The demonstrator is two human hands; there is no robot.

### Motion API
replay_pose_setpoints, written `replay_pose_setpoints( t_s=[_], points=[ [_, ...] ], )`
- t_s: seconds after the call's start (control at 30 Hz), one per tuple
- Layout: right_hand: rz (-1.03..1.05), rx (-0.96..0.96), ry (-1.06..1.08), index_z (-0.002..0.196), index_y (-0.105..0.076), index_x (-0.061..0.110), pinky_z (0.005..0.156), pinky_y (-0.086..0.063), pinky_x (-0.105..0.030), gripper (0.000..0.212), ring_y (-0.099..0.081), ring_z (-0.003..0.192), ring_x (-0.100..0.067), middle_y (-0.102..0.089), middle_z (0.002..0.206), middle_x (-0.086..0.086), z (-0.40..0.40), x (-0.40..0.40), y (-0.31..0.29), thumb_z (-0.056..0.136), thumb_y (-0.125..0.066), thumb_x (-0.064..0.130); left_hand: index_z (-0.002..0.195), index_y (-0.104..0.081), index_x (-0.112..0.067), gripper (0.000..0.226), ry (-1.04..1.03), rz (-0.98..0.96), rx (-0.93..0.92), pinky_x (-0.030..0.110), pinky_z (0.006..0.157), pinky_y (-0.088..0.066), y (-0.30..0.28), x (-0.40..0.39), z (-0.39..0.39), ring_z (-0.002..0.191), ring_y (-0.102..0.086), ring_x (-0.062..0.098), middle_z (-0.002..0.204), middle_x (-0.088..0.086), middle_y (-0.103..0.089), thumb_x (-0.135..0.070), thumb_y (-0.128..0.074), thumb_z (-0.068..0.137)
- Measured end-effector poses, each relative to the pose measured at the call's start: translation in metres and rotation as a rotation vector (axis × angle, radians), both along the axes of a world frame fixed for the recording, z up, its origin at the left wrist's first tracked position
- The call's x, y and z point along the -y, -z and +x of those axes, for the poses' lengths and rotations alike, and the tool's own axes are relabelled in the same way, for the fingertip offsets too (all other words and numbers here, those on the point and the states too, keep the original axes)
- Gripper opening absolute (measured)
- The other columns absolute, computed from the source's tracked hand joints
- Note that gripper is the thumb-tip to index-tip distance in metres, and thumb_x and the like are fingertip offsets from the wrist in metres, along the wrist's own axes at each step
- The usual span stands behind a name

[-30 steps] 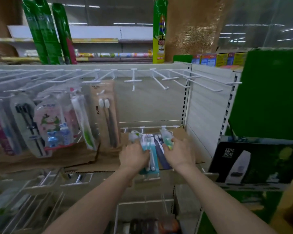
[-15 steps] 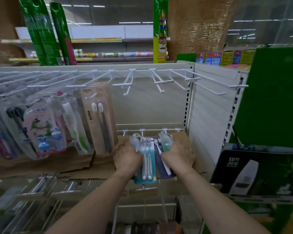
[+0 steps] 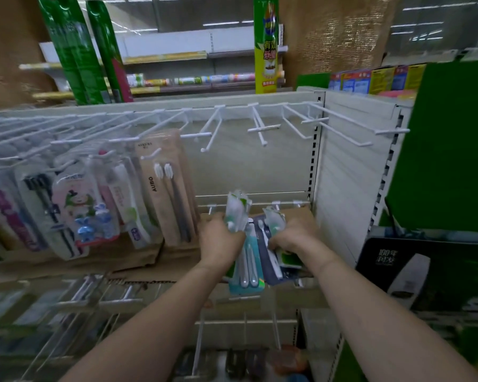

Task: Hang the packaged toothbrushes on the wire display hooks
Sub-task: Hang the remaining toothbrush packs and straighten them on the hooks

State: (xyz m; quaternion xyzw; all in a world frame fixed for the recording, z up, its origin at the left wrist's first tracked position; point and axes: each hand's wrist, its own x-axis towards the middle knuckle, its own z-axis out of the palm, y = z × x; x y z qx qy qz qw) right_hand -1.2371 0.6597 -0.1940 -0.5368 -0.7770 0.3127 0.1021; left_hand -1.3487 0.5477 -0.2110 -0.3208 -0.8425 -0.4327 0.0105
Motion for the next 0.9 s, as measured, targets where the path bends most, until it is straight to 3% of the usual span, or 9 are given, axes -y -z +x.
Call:
replay_pose_setpoints(
  t_s=[0.1, 0.27, 0.5, 0.6, 0.7, 0.8, 0.9],
  points=[
    [-0.043, -0.051, -0.009, 0.089, -0.064, 0.02, 0.078, -0.061, -0.038, 0.042, -0.069, 0.08, -0.026, -0.069, 0.089, -0.003, -0.001, -0.001, 0.004, 0.057, -0.073, 0.045, 0.117, -0.065, -0.011, 0.04, -0.007, 0.024, 0.05, 0.035, 0.083, -0.054, -0.006, 0.002, 0.004, 0.099, -0.068, 0.032, 0.107, 0.01, -0.073, -0.019, -0.072, 0.079],
    [0.164, 0.0, -0.034, 0.087, -0.06, 0.019, 0.088, -0.055, -0.04, 0.018, -0.064, 0.094, -0.031, -0.064, 0.092, -0.005, 0.002, 0.011, 0.007, 0.08, -0.062, 0.036, 0.111, -0.059, -0.021, 0.028, -0.013, -0.012, 0.138, 0.037, 0.083, -0.057, -0.008, 0.01, 0.007, 0.095, -0.067, 0.025, 0.11, 0.005, -0.07, -0.022, -0.071, 0.085],
    [0.245, -0.056, -0.024, 0.071, -0.054, 0.016, 0.065, -0.049, -0.031, 0.016, -0.061, 0.079, -0.031, -0.056, 0.074, -0.004, 0.008, 0.012, 0.006, 0.084, -0.062, 0.022, 0.118, -0.061, -0.019, 0.038, -0.005, 0.095, 0.155, 0.028, 0.079, -0.046, -0.015, 0.017, 0.011, 0.095, -0.063, 0.017, 0.11, 0.0, -0.069, -0.024, -0.078, 0.084],
    [0.262, -0.186, -0.008, 0.076, -0.064, 0.011, 0.064, -0.054, -0.035, 0.013, -0.065, 0.079, -0.032, -0.065, 0.081, -0.008, 0.006, 0.015, 0.005, 0.083, -0.062, 0.022, 0.119, -0.061, -0.018, 0.04, 0.008, 0.117, 0.153, 0.028, 0.078, -0.045, -0.022, 0.019, 0.014, 0.092, -0.059, 0.015, 0.113, 0.002, -0.069, -0.026, -0.079, 0.084],
    [0.343, -0.315, 0.023, 0.081, -0.071, 0.007, 0.062, -0.055, -0.037, 0.031, -0.064, 0.072, -0.033, -0.069, 0.081, -0.013, 0.004, 0.021, 0.002, 0.081, -0.059, 0.035, 0.122, -0.062, -0.016, 0.044, -0.011, 0.125, 0.194, 0.028, 0.082, -0.046, -0.025, 0.027, 0.016, 0.103, -0.066, 0.022, 0.118, 0.006, -0.07, -0.025, -0.081, 0.083],
    [0.316, -0.407, 0.031, 0.093, -0.07, 0.002, 0.061, -0.043, -0.03, 0.026, -0.06, 0.076, -0.032, -0.067, 0.088, -0.015, 0.006, 0.035, -0.005, 0.088, -0.064, 0.027, 0.127, -0.062, -0.016, 0.047, -0.025, 0.14, 0.235, 0.028, 0.085, -0.045, -0.029, 0.04, 0.019, 0.112, -0.065, 0.024, 0.121, 0.005, -0.069, -0.024, -0.081, 0.084],
    [0.23, -0.477, 0.075, 0.102, -0.066, 0.008, 0.058, -0.036, -0.029, 0.02, -0.056, 0.078, -0.026, -0.061, 0.088, -0.007, 0.005, 0.053, -0.005, 0.09, -0.067, 0.023, 0.128, -0.061, -0.017, 0.048, -0.013, 0.145, 0.245, 0.026, 0.081, -0.043, -0.034, 0.055, 0.022, 0.104, -0.063, 0.02, 0.12, 0.002, -0.068, -0.023, -0.08, 0.085]
  ],
)
